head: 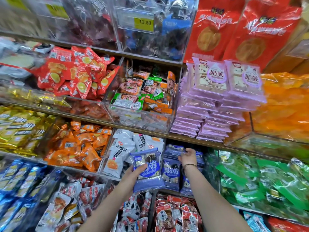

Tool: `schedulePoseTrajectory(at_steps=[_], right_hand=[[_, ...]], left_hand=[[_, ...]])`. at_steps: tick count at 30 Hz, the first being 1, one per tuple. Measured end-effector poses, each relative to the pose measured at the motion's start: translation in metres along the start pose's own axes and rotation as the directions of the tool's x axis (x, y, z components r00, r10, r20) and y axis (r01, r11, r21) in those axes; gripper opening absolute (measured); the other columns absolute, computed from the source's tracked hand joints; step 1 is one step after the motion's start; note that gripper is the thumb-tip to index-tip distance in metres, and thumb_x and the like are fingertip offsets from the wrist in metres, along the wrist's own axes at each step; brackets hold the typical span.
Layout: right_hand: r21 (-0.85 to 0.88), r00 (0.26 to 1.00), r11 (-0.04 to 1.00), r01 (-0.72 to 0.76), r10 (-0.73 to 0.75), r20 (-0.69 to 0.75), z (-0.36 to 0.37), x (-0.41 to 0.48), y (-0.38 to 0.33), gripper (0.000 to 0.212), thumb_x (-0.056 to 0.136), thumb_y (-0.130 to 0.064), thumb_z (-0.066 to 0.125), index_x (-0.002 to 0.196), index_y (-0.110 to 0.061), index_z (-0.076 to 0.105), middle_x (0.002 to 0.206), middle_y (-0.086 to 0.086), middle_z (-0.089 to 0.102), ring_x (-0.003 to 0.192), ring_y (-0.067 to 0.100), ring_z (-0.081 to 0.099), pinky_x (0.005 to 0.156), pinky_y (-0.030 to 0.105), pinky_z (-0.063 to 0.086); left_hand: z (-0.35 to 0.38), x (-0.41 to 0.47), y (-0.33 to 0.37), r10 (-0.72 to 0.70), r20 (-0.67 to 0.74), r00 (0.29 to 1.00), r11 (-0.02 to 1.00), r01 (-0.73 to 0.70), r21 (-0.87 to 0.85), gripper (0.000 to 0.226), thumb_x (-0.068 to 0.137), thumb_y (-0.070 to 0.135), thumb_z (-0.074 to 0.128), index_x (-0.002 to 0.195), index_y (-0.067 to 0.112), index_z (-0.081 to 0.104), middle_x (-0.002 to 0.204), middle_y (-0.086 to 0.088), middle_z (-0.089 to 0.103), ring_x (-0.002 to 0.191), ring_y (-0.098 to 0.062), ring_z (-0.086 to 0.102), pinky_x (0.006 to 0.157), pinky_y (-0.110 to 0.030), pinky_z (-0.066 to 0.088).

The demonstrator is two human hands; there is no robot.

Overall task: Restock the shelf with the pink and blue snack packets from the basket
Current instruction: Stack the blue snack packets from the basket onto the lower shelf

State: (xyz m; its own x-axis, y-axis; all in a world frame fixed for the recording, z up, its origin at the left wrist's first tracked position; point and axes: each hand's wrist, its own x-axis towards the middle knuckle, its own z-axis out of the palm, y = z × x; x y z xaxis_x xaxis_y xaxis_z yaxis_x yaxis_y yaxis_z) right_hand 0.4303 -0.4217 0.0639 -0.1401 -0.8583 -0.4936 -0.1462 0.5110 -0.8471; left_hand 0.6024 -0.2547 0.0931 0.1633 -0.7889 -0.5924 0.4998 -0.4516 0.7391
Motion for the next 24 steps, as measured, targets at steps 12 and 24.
schedulePoseTrajectory(at_steps=[12, 24], right_hand=[[-0.584, 0.981, 0.788, 0.194, -0.137, 0.141, -0.007, 0.013, 0.003, 0.043, 0.098, -0.012, 0.039, 0.141, -0.012, 0.039, 0.130, 0.020, 0.048, 0.080, 0.027, 0.053, 0.072, 0.033, 0.045], [-0.131, 0.852, 0.904, 0.407, -0.324, 0.411, -0.001, -0.134, 0.022, 0.021, 0.083, -0.042, 0.064, 0.096, -0.029, 0.055, 0.095, -0.009, 0.059, 0.088, 0.008, 0.058, 0.070, 0.010, 0.045]], left_hand=[[-0.002, 0.000, 0.001, 0.009, -0.022, 1.000, 1.000, -0.009, 0.026, 0.150, 0.029, 0.071, 0.083, 0.151, 0.023, 0.010, 0.156, -0.005, 0.023, 0.139, -0.027, 0.030, 0.109, -0.046, 0.031], [0.003, 0.001, -0.001, -0.001, -0.047, 0.999, 0.999, 0.000, -0.034, 0.095, 0.071, 0.037, 0.076, 0.147, 0.013, 0.023, 0.130, -0.001, 0.052, 0.069, -0.002, 0.064, 0.046, -0.017, 0.051]])
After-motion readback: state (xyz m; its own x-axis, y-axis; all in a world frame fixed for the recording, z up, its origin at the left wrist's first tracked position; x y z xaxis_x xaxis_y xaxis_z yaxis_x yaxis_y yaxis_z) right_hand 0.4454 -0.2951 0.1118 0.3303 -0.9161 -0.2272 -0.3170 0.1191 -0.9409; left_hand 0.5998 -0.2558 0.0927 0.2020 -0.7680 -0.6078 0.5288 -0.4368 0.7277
